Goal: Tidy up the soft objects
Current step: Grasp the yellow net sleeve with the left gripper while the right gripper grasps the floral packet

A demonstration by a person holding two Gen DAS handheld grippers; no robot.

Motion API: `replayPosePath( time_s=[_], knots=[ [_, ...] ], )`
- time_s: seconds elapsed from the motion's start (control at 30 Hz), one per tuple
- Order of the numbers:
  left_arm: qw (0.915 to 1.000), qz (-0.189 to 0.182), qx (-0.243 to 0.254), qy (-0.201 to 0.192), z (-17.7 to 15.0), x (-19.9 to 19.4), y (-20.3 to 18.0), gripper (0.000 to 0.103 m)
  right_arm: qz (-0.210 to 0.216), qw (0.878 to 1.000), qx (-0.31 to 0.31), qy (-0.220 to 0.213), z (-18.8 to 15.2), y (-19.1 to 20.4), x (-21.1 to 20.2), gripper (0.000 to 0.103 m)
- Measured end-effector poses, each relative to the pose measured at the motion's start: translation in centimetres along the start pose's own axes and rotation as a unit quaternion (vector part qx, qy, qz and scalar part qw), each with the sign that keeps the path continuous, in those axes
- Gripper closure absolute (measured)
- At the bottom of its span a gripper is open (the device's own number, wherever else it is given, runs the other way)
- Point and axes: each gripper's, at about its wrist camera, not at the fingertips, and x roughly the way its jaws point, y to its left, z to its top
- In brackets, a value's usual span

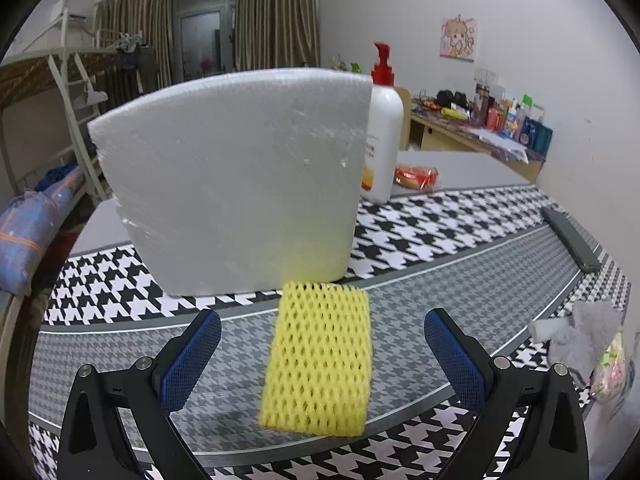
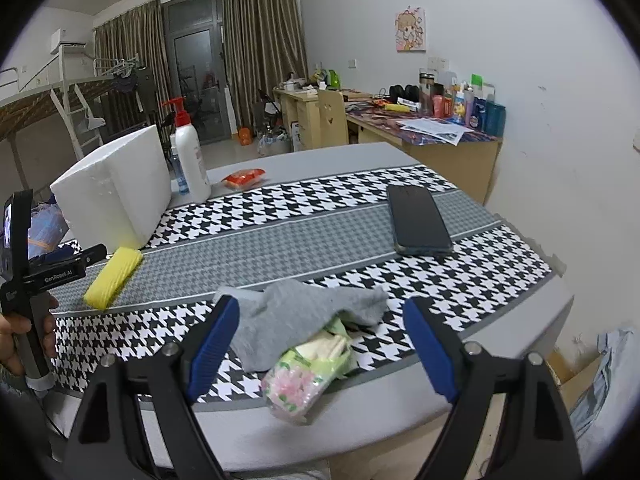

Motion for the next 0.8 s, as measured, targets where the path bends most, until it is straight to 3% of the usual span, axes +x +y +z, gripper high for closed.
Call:
replayPosePath(
  time_s=[0.4, 0.8],
  knots=[
    [0.9994, -0.001, 0.005, 0.034, -0.9, 2.0, -0.3, 0.001, 0.000, 0.999, 0.014, 0.052, -2.6, -0.3, 2.5, 0.016],
    [0.9979, 0.007, 0.014, 0.062, -1.6, 3.3, -0.2, 0.029, 0.002, 0.997, 0.031, 0.075, -4.0, -1.0, 2.9, 0.016]
  ],
)
